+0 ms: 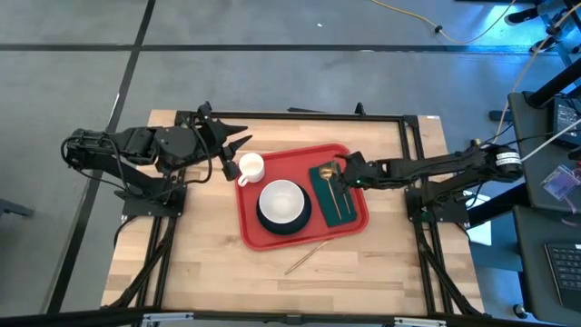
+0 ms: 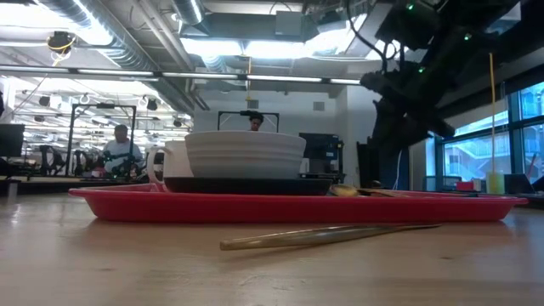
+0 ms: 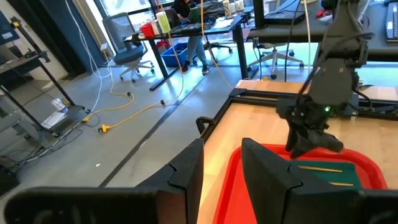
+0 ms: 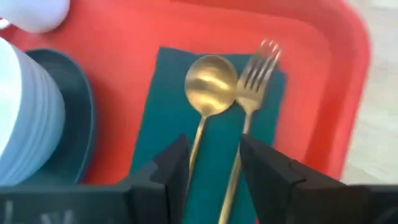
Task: Set up tray
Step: Put the gold fork to the right of the gold spoon on the green napkin on the red tray, then adjust the red tray
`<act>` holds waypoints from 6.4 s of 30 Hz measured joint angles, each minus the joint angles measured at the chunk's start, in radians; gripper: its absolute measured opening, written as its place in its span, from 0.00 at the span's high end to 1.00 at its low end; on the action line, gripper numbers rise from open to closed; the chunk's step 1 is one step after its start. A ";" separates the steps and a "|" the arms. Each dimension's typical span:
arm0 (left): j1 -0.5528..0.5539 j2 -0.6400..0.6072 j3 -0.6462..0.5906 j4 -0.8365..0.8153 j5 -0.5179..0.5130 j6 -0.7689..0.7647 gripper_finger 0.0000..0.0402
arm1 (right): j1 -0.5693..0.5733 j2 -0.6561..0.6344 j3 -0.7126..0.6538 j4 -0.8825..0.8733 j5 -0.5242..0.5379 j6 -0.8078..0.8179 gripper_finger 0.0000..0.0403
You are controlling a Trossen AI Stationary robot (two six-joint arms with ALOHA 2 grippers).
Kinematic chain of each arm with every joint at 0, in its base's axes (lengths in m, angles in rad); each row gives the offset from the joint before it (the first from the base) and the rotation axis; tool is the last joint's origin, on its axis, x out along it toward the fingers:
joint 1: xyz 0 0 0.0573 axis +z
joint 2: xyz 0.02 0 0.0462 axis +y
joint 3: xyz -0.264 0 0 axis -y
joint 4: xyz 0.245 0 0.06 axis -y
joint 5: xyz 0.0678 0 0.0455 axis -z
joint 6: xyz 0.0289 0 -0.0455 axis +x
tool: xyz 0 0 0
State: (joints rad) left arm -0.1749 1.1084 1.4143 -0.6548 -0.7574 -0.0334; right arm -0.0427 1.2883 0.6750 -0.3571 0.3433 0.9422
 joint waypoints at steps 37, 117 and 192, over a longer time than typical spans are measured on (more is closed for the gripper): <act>0.000 0.000 0.000 0.000 0.000 -0.009 0.75 | -0.021 0.230 0.001 0.005 -0.059 0.127 0.62; 0.023 0.000 0.000 -0.001 -0.003 0.011 0.75 | -0.019 0.267 0.116 -0.223 -0.164 0.152 0.62; 0.023 0.033 0.000 -0.200 0.055 -0.245 0.75 | 0.141 0.156 -0.013 -0.434 -0.194 0.358 0.99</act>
State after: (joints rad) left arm -0.1524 1.1418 1.4147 -0.8551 -0.7024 -0.2789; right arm 0.0982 1.4441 0.6620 -0.7912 0.1495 1.2998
